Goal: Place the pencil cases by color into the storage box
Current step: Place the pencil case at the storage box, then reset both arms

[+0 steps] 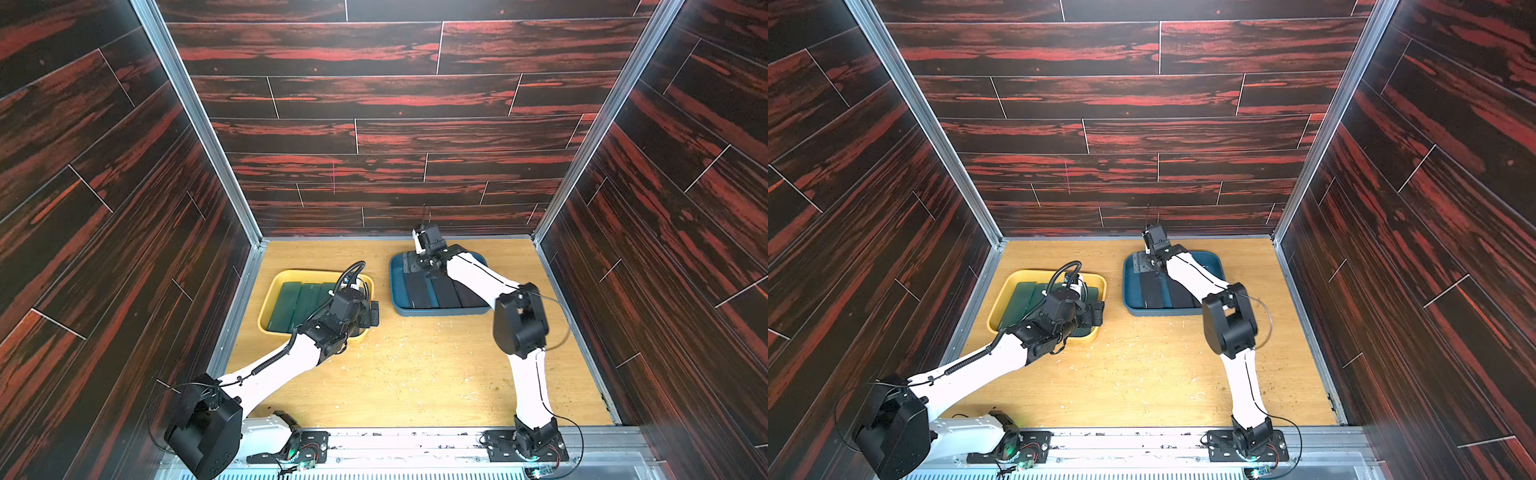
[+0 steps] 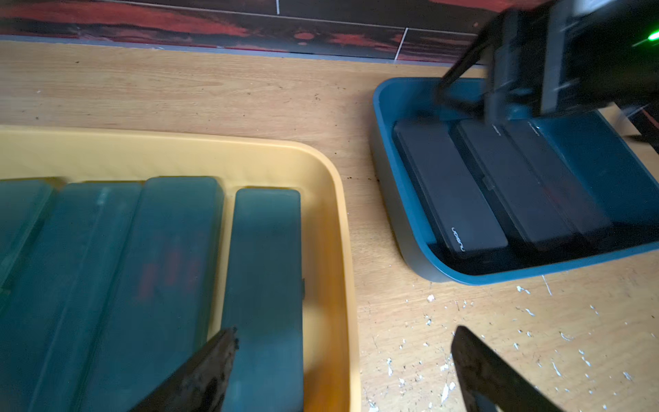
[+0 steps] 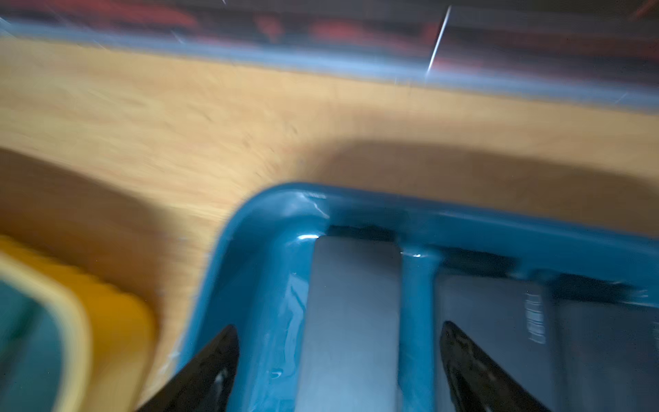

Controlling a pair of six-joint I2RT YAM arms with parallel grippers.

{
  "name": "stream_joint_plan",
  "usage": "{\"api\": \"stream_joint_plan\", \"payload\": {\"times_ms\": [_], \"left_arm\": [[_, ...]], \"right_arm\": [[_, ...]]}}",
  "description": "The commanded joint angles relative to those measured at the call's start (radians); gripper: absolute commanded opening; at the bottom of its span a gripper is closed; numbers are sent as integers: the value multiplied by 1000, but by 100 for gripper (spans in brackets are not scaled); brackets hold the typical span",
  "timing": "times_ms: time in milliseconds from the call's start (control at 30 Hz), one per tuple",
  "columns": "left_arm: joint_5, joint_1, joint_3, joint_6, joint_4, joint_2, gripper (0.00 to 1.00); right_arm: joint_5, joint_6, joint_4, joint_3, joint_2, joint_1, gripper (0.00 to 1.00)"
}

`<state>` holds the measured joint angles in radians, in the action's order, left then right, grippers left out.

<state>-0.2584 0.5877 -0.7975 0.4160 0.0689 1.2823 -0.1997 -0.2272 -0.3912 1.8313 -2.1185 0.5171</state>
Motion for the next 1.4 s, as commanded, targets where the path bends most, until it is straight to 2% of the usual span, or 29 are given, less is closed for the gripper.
{"api": "stream_joint_plan", "payload": {"times_ms": [0,333,600,733,800,867,1033,1133,1267,1367], "left_arm": [[-47,-13,-47,27,71,-9,95],[-117,-34,-207,55,231,-44,98],[-174,-35,-366,47,350,-89,100],[-266,-35,-374,3,346,-152,100],[-318,-38,-353,-44,323,-186,100],[-344,-46,-313,-116,269,-225,100],[-359,-117,-124,-299,12,-297,100],[-292,-203,8,-312,-147,-322,100],[-236,-291,161,-322,-339,-282,100],[-213,-391,225,-228,-411,-214,100]], "right_arm": [[1,42,87,-100,168,4,89],[-61,153,144,-391,558,-22,94],[-82,208,126,-488,801,-38,99],[-128,244,164,-578,933,-38,99],[-179,285,240,-670,1007,-40,99],[-238,331,404,-817,1092,-46,99],[-193,351,783,-1159,1256,-127,99],[-137,359,968,-1340,1301,-170,99],[-98,345,1085,-1457,1262,-224,99],[-83,343,1130,-1505,1222,-241,99]]}}
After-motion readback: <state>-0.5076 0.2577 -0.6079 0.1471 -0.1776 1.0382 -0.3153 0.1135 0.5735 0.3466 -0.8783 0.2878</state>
